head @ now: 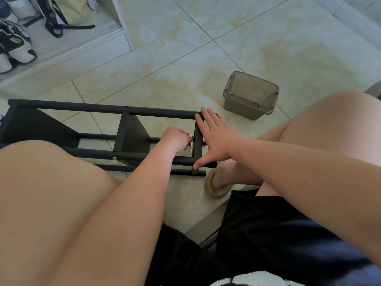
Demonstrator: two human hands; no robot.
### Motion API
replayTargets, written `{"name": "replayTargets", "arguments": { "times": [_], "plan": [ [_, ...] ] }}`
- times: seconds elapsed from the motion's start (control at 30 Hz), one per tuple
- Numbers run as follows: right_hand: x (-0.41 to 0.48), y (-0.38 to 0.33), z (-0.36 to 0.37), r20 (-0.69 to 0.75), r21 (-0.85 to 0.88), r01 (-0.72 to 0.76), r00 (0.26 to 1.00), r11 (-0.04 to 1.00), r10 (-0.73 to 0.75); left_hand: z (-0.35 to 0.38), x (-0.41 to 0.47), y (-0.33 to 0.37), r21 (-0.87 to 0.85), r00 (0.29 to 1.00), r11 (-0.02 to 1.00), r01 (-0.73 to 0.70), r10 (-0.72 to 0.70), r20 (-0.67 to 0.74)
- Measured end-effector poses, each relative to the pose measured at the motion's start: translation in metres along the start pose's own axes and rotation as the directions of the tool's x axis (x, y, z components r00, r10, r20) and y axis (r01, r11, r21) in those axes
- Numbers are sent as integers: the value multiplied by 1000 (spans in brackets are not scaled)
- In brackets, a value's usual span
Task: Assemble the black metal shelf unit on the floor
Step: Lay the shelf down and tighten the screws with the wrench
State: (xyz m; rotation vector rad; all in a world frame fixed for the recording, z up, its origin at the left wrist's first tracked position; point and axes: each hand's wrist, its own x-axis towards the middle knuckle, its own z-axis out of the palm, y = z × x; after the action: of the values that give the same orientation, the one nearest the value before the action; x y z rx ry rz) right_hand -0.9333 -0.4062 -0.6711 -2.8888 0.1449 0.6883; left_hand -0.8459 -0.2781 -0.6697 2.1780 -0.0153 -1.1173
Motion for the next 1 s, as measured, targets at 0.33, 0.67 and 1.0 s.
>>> {"name": "replayTargets", "arguments": {
  "times": [0.33, 0.67, 1.0],
  "plan": [
    [1, 0, 1, -12, 2, -4, 1000, 1000, 4, -3, 1, 8, -151, 991, 979, 136, -133, 27],
    [2, -1, 1, -6, 2, -6, 1000, 1000, 6, -7, -4, 11, -149, 986, 976, 158, -150, 66],
    [1, -1, 1, -11, -6, -4, 1000, 1000, 4, -2, -9, 19, -54, 978, 979, 198, -194, 78]
  ]
}}
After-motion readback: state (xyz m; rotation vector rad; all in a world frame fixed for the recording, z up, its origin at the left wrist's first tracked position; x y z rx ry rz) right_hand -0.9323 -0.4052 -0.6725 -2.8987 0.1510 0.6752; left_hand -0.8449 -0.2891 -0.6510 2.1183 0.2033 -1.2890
